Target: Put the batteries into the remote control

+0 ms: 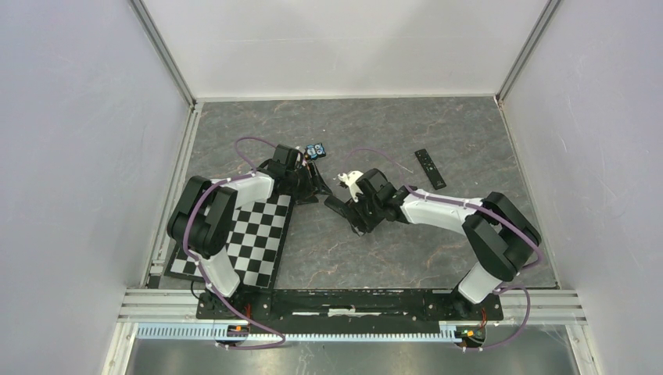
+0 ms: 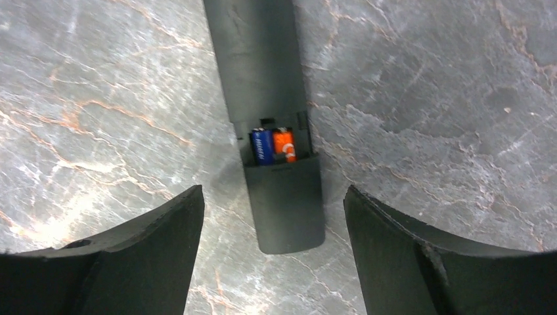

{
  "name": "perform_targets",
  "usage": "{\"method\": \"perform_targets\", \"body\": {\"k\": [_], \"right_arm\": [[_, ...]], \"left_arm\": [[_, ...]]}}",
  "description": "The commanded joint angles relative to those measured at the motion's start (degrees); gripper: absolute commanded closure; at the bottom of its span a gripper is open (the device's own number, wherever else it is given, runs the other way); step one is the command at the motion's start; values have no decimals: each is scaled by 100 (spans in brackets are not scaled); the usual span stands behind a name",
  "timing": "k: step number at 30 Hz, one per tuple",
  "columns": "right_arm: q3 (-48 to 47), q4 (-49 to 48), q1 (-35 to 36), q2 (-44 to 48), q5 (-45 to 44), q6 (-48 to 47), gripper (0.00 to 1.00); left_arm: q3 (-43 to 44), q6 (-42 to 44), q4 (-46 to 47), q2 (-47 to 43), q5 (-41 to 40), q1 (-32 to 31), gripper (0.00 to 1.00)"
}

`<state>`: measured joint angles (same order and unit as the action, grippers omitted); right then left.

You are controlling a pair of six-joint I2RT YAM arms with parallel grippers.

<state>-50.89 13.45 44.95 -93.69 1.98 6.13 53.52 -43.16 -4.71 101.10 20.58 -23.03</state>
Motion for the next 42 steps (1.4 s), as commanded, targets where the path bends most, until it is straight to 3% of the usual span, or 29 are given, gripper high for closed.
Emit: {"method": "perform_targets", "body": {"k": [1, 13, 16, 19, 21, 32, 42], "right_arm": [[-330, 401, -254, 43, 422, -446, 17], [-428, 445, -285, -337, 1005, -1049, 34], [-462, 459, -289, -432, 1020, -1053, 44], [-521, 491, -276, -523, 818, -936, 61], [-537, 472, -200, -542, 605, -953, 65], [-730, 663, 17, -696, -68, -665, 60], [-952, 827, 198, -958, -163, -621, 55]], "left_arm": [[99, 288, -223, -135, -205, -13, 35], [110, 290, -223, -122, -212, -18, 35], [111, 286, -223, -124, -212, -14, 35], [106, 287, -230, -124, -212, -17, 35], [123, 289, -261, -113, -229, -13, 35], [141, 299, -320, -99, -274, -11, 35], [168, 311, -346, -104, -282, -15, 35]]}}
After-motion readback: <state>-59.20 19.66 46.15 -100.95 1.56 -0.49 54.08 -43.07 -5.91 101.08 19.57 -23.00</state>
